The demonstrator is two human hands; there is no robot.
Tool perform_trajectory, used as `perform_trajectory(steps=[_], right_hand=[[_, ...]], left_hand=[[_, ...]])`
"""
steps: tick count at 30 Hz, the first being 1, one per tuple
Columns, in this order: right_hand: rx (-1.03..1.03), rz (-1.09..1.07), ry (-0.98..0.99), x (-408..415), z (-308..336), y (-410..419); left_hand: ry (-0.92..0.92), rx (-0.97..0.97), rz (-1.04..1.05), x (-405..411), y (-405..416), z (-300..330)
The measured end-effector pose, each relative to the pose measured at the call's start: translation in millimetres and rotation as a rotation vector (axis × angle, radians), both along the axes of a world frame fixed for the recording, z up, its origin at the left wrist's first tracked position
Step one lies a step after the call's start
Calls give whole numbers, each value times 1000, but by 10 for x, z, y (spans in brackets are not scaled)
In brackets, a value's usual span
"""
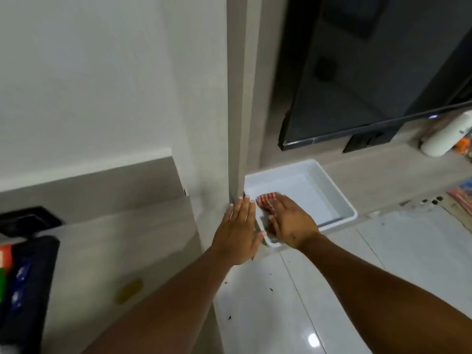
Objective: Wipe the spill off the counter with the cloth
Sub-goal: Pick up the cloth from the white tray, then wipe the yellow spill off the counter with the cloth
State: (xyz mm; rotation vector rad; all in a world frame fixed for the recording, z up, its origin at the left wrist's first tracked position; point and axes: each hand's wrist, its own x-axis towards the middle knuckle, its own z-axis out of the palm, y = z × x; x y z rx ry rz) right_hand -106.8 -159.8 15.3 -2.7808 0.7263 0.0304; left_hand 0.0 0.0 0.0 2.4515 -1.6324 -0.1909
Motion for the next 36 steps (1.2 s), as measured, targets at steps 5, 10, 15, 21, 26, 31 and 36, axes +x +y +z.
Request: perform_trajectory(steps=[5, 10, 15, 21, 26, 31, 36], right_hand=[[87, -191, 130, 298, -388, -156], [104, -201, 275, 449, -468, -170], [78, -187, 208, 490, -315, -130], [58, -170, 148, 417, 80, 115], [28, -105, 104, 301, 396, 762], [-30, 12, 37, 151, 427, 1801], [46, 22, 121, -29, 352, 2813]], left_hand=[[41, 61, 81, -20, -307, -257], [35, 110, 111, 81, -512, -327], [50, 153, 108, 90, -505, -332], [3, 46, 92, 128, -251, -105], [-22, 20, 105, 84, 380, 188], [18, -93, 148, -86, 1283, 481], [19, -135, 203, -335, 2458, 411]])
